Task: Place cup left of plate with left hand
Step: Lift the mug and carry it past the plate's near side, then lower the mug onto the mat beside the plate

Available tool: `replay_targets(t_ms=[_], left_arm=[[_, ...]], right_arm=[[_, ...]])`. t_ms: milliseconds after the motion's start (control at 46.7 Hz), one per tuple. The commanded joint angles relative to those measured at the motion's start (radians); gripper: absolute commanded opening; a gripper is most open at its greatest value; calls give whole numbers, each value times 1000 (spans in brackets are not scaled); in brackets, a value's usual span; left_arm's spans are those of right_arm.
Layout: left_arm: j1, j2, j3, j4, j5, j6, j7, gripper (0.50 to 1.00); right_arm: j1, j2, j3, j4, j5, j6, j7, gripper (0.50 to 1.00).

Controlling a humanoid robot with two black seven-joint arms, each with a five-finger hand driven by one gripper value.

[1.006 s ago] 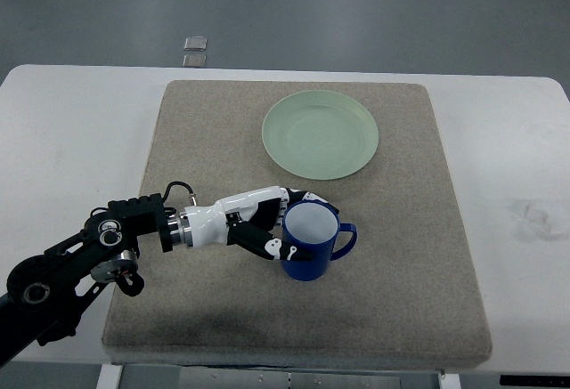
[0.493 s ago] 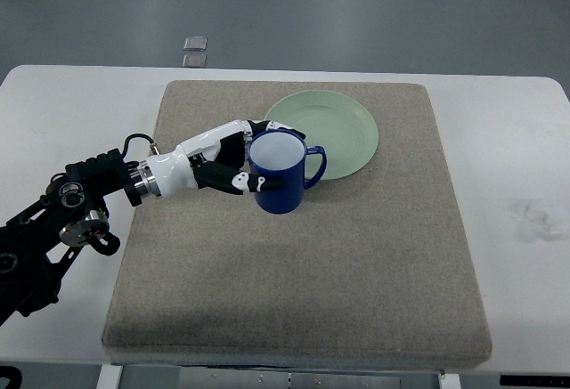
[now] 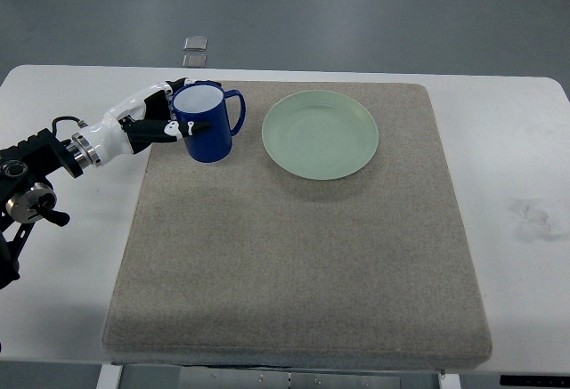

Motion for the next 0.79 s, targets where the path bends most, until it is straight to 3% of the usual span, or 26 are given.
replay_targets(t_ms=[0,300,428,493,685,771], left_arm=[[-2,0,0,50,0,0,-11,500],[2,0,17,84,9,124,-68,518],[5,0,20,84,12,146,-73,561],[7,-1,22,84,14,176,-74,643],[7,-3,37,84,17,203,-74,662],[8,-3,43,86,17,204,-74,711]], right_arm=[[-1,0,0,0,0,0,0,932],[0,0,0,0,0,0,0,932],[0,0,0,0,0,0,0,932],[0,0,0,0,0,0,0,932],[0,0,0,0,0,0,0,932],[0,0,0,0,0,0,0,932]])
